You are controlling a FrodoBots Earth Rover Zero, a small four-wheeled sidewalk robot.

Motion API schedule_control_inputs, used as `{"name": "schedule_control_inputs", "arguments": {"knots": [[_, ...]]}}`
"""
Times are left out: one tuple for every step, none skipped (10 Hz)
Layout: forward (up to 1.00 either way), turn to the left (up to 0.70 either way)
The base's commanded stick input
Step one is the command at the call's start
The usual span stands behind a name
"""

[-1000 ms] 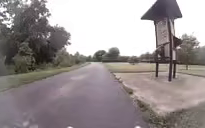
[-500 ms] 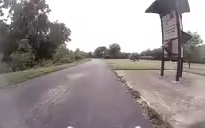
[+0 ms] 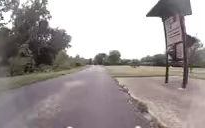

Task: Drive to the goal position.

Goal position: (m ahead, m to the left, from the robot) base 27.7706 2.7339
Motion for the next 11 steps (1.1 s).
{"name": "schedule_control_inputs", "arguments": {"knots": [[0.7,0.0],[0.7,0.0],[0.7,0.0],[0.7,-0.03],[0.7,-0.06],[0.7,-0.05],[0.7,-0.02],[0.7,0.0],[0.7,0.0],[0.7,0.0],[0.7,0.0]]}}
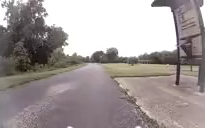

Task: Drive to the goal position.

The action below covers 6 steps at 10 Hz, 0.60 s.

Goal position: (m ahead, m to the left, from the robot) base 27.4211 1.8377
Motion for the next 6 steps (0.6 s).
{"name": "schedule_control_inputs", "arguments": {"knots": [[0.7,0.0],[0.7,0.0],[0.7,0.0],[0.7,0.0],[0.7,0.0],[0.7,0.0]]}}
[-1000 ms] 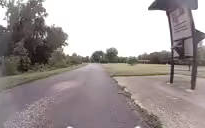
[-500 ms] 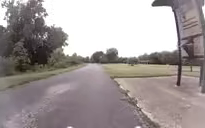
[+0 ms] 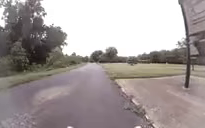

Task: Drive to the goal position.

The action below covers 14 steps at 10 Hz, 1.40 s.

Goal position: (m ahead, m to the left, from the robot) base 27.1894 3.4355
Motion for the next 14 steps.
{"name": "schedule_control_inputs", "arguments": {"knots": [[0.7,0.0],[0.7,0.0],[0.7,0.0],[0.7,0.0],[0.7,0.0],[0.7,0.0],[0.7,0.0],[0.7,0.0],[0.7,0.0],[0.7,0.0],[0.7,0.0],[0.7,0.0],[0.7,0.0],[0.7,0.0]]}}
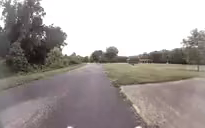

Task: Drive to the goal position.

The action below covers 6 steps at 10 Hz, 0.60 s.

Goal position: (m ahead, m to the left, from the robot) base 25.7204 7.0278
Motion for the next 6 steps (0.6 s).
{"name": "schedule_control_inputs", "arguments": {"knots": [[0.7,0.0],[0.7,0.0],[0.7,0.0],[0.7,0.0],[0.7,0.0],[0.7,0.0]]}}
